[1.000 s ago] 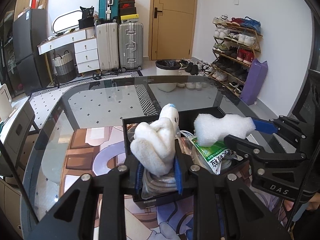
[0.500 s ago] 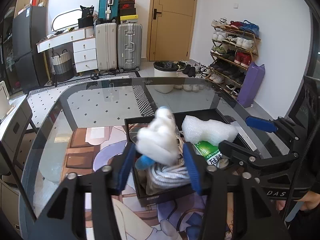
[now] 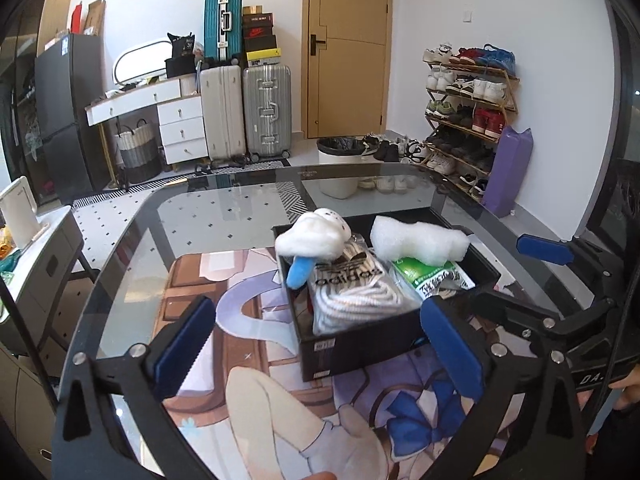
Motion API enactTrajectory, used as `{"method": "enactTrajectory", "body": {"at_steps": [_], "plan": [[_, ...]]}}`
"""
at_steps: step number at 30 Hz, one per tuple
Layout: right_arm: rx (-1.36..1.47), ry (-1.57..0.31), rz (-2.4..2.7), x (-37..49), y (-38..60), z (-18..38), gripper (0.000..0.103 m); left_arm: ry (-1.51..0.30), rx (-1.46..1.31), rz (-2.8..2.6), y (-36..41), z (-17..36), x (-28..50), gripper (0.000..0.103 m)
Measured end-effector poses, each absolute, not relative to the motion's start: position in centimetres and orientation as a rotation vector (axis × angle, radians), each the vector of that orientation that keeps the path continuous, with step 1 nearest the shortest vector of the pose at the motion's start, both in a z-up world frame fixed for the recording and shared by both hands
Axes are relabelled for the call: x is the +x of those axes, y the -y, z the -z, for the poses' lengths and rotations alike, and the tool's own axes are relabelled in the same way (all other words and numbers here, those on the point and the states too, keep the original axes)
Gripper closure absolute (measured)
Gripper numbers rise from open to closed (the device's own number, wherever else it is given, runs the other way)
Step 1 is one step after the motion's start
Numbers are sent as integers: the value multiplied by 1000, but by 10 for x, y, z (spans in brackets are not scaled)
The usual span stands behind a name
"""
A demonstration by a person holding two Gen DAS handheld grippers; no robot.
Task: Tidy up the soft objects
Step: 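Withdraw both open tools back from the black box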
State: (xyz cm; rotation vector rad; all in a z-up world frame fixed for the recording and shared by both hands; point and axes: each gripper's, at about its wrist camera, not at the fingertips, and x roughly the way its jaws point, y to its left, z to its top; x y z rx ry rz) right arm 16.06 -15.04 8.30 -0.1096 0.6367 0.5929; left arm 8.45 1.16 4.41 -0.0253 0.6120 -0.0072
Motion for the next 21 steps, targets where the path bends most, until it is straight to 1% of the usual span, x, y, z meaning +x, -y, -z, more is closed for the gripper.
{"method": "enactTrajectory", "body": {"at_steps": [9,21], "plan": [[-93,-611,-613,136,155,-77,1,-602,32,-48,-8,-28,68,0],[-71,-486,-639,110,160,-84,1,-561,3,-79,-14,-22,55,0]]}}
